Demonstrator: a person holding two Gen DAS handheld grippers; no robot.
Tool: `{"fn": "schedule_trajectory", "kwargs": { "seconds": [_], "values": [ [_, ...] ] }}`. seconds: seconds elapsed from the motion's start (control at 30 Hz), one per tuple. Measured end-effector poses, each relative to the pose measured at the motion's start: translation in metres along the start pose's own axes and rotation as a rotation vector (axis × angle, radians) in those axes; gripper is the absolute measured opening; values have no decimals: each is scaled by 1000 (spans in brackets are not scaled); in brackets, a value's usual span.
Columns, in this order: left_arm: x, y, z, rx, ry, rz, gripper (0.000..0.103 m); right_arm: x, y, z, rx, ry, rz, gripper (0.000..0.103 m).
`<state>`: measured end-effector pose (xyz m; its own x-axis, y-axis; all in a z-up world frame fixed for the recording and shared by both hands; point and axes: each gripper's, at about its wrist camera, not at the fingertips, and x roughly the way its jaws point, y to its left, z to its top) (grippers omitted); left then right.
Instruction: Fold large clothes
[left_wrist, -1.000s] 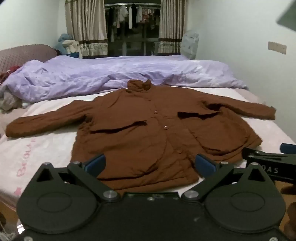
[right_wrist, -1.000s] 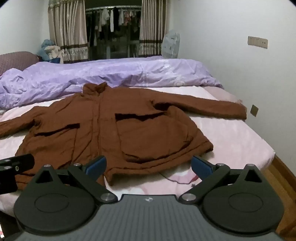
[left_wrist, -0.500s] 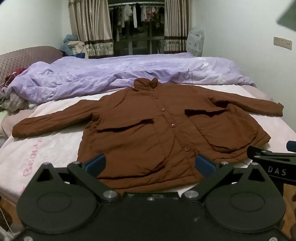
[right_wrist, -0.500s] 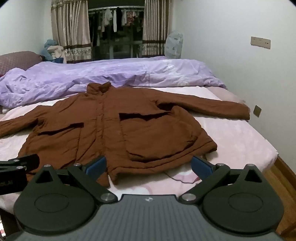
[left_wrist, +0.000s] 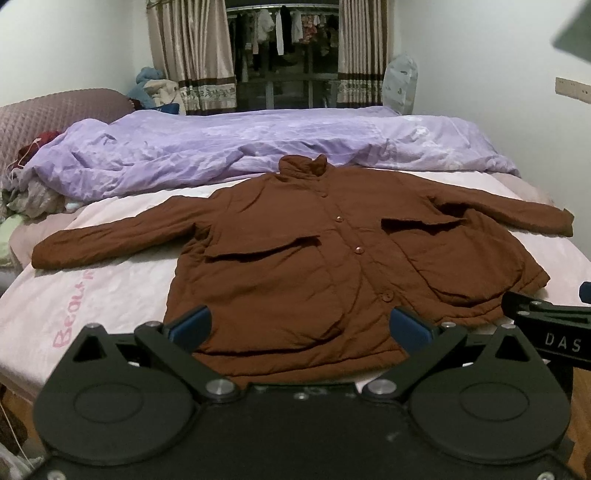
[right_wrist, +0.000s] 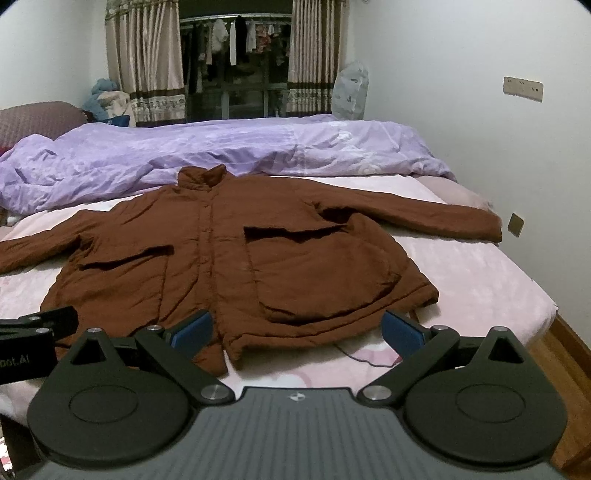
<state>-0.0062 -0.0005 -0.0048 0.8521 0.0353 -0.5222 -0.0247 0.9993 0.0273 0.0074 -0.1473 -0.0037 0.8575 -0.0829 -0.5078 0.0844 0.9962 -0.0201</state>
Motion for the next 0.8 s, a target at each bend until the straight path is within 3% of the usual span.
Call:
{"fn": "schedule_trajectory", "kwargs": {
  "seconds": [0.8],
  "values": [
    [3,1,-2,-1,4,-23,103,-4,3,-1,-2,-8,0,103]
  ]
}}
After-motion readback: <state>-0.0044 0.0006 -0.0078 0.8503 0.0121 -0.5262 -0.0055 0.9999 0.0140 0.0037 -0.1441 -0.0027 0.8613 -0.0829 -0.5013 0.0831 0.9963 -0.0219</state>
